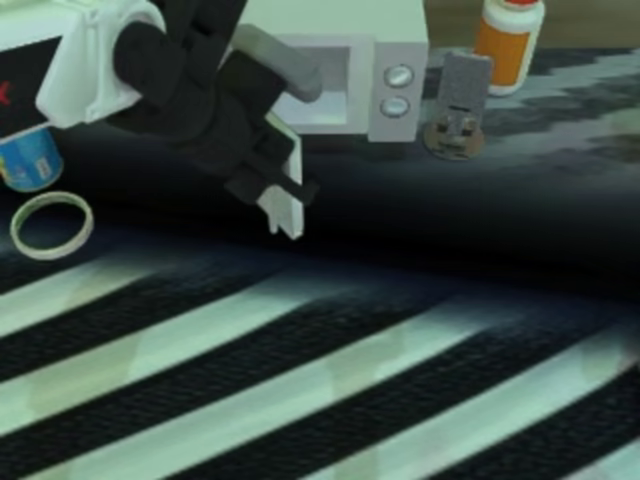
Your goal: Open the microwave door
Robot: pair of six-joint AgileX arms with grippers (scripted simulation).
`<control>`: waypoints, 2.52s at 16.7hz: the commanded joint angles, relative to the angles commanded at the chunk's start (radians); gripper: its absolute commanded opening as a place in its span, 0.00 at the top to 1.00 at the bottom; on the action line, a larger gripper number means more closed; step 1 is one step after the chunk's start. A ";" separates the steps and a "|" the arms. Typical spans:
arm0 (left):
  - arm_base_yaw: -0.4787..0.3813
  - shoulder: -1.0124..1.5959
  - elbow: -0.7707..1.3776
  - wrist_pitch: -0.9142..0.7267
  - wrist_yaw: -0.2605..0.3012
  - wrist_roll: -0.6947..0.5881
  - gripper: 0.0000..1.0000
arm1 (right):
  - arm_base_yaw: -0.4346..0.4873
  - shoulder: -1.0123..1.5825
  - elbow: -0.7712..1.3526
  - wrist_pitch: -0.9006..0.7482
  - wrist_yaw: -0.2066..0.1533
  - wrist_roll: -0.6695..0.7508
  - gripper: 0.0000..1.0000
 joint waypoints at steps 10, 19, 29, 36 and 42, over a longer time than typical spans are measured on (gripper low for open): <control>0.000 0.000 0.000 0.000 0.000 0.000 1.00 | 0.000 0.000 0.000 0.000 0.000 0.000 0.00; 0.002 -0.002 -0.006 -0.004 0.013 0.012 1.00 | 0.000 0.000 0.000 0.000 0.000 0.000 0.00; 0.062 -0.037 -0.041 -0.027 0.085 0.160 1.00 | 0.000 0.000 0.000 0.000 0.000 0.000 0.00; 0.062 -0.037 -0.041 -0.027 0.085 0.160 1.00 | 0.000 0.000 0.000 0.000 0.000 0.000 0.00; 0.062 -0.037 -0.041 -0.027 0.085 0.160 1.00 | 0.000 0.000 0.000 0.000 0.000 0.000 0.00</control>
